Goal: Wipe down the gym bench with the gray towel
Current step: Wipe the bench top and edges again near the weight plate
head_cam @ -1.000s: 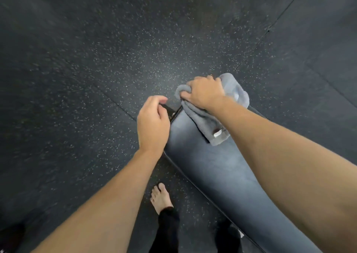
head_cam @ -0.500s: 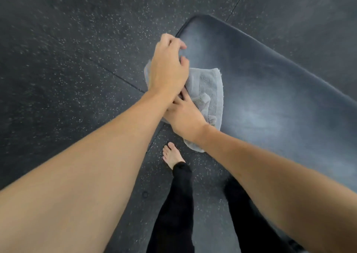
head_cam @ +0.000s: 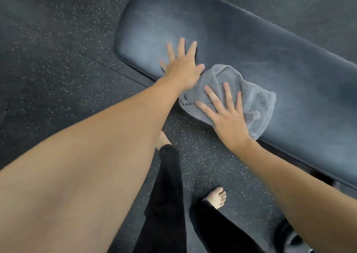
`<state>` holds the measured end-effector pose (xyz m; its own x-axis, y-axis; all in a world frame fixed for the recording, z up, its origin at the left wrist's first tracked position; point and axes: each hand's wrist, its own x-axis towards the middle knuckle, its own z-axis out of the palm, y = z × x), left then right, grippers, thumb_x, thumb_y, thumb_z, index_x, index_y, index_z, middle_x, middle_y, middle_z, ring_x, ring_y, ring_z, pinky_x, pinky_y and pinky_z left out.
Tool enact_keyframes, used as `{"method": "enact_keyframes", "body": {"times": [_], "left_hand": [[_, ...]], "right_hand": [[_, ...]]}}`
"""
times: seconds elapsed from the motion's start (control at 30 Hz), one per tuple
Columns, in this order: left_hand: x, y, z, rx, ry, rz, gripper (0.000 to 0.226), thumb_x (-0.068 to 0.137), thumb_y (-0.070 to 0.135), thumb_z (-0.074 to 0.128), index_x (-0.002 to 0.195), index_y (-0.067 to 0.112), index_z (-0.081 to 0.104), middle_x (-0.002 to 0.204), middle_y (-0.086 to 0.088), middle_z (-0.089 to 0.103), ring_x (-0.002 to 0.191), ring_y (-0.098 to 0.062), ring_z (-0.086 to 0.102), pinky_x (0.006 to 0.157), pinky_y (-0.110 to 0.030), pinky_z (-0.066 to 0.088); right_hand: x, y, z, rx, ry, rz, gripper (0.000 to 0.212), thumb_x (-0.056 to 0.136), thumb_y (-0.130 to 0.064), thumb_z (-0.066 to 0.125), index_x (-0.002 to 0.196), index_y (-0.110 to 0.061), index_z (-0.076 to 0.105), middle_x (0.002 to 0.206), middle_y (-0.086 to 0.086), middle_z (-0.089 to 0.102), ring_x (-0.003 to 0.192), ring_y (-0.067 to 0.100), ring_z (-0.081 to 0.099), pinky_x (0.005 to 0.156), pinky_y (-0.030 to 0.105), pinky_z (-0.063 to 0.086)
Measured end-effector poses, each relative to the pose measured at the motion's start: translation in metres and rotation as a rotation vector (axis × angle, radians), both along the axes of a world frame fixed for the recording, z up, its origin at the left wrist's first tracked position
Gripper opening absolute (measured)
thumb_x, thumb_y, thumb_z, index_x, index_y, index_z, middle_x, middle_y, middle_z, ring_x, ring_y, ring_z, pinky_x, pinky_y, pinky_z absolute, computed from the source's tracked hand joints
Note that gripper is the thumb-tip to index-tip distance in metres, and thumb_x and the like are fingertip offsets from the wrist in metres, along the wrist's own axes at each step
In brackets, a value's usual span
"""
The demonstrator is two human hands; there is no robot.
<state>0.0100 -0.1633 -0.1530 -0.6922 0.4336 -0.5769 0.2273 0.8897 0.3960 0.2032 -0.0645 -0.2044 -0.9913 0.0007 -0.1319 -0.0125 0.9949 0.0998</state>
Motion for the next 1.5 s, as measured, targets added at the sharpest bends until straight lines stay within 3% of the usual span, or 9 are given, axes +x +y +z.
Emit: {"method": "enact_keyframes", "body": {"times": [0.1,0.2,0.27,0.57,0.77,1.0,1.17,1.37,1.5], "left_hand": [[0.045,0.030,-0.025,-0.057,0.137,-0.012,0.068,0.107,0.050,0.034,0.165,0.030,0.003,0.171,-0.008,-0.022,0.154,-0.043,-0.023,0.120,-0.070,-0.008],[0.070,0.040,-0.055,-0.101,0.456,0.091,0.066,0.105,0.054,0.024,0.165,0.031,0.010,0.174,-0.009,-0.003,0.158,-0.043,-0.005,0.122,-0.069,0.000],[0.073,0.041,-0.068,-0.139,0.553,0.107,0.066,0.102,0.055,0.021,0.164,0.033,0.014,0.174,-0.008,0.004,0.159,-0.041,0.001,0.124,-0.067,0.002],[0.071,0.043,-0.070,-0.105,0.633,0.155,0.066,0.101,0.054,0.021,0.163,0.032,0.019,0.174,-0.006,0.008,0.159,-0.039,0.004,0.124,-0.065,0.004],[0.073,0.045,-0.071,-0.109,0.653,0.151,0.066,0.101,0.051,0.022,0.163,0.031,0.020,0.173,-0.008,0.008,0.159,-0.041,0.004,0.124,-0.065,0.005],[0.075,0.045,-0.067,-0.119,0.659,0.147,0.066,0.100,0.050,0.021,0.163,0.029,0.021,0.173,-0.009,0.008,0.158,-0.041,0.005,0.124,-0.066,0.006],[0.075,0.043,-0.069,-0.094,0.660,0.141,0.065,0.101,0.049,0.023,0.163,0.029,0.021,0.173,-0.009,0.008,0.158,-0.041,0.003,0.124,-0.066,0.003],[0.079,0.049,-0.064,-0.087,0.678,0.142,0.062,0.106,0.039,0.027,0.163,0.019,0.020,0.172,-0.015,0.006,0.157,-0.045,0.003,0.122,-0.067,0.003],[0.143,0.098,-0.054,0.111,0.647,0.032,0.057,0.104,0.026,0.035,0.157,0.004,0.031,0.170,-0.019,0.014,0.157,-0.040,0.012,0.126,-0.058,0.010]], "right_hand": [[0.049,0.031,-0.007,-0.004,0.007,-0.140,0.101,0.082,-0.027,0.081,0.161,-0.033,0.017,0.172,0.007,0.012,0.152,0.054,0.012,0.116,0.073,0.020],[0.065,0.040,-0.014,-0.014,0.079,-0.157,0.101,0.081,-0.029,0.081,0.161,-0.033,0.019,0.171,0.007,0.014,0.152,0.054,0.015,0.118,0.072,0.019],[0.064,0.040,-0.019,-0.018,0.105,-0.148,0.096,0.084,-0.032,0.078,0.160,-0.034,0.020,0.171,0.006,0.016,0.151,0.054,0.017,0.118,0.072,0.018],[0.124,0.074,-0.013,-0.068,0.095,-0.313,0.105,0.077,-0.041,0.083,0.161,-0.030,0.022,0.171,0.003,0.016,0.154,0.048,0.013,0.121,0.068,0.016],[0.159,0.086,-0.009,-0.135,0.096,-0.541,0.095,0.081,-0.058,0.068,0.160,-0.026,0.026,0.170,0.007,0.020,0.154,0.049,0.011,0.120,0.072,0.011],[0.121,0.068,-0.009,-0.122,0.085,-0.440,0.103,0.078,-0.053,0.080,0.161,-0.027,0.025,0.170,0.008,0.018,0.153,0.053,0.010,0.116,0.077,0.014],[0.109,0.058,-0.012,-0.160,0.171,-0.404,0.098,0.080,-0.020,0.078,0.161,-0.031,0.025,0.171,0.004,0.018,0.154,0.048,0.014,0.121,0.069,0.015],[0.169,0.096,-0.018,-0.103,0.215,-0.379,0.095,0.085,-0.007,0.070,0.162,-0.033,0.021,0.171,-0.001,0.015,0.156,0.042,0.015,0.125,0.061,0.014],[0.249,0.144,-0.016,-0.041,0.180,-0.514,0.104,0.077,-0.003,0.077,0.161,-0.032,0.024,0.170,-0.002,0.020,0.156,0.040,0.018,0.124,0.061,0.016]]}}
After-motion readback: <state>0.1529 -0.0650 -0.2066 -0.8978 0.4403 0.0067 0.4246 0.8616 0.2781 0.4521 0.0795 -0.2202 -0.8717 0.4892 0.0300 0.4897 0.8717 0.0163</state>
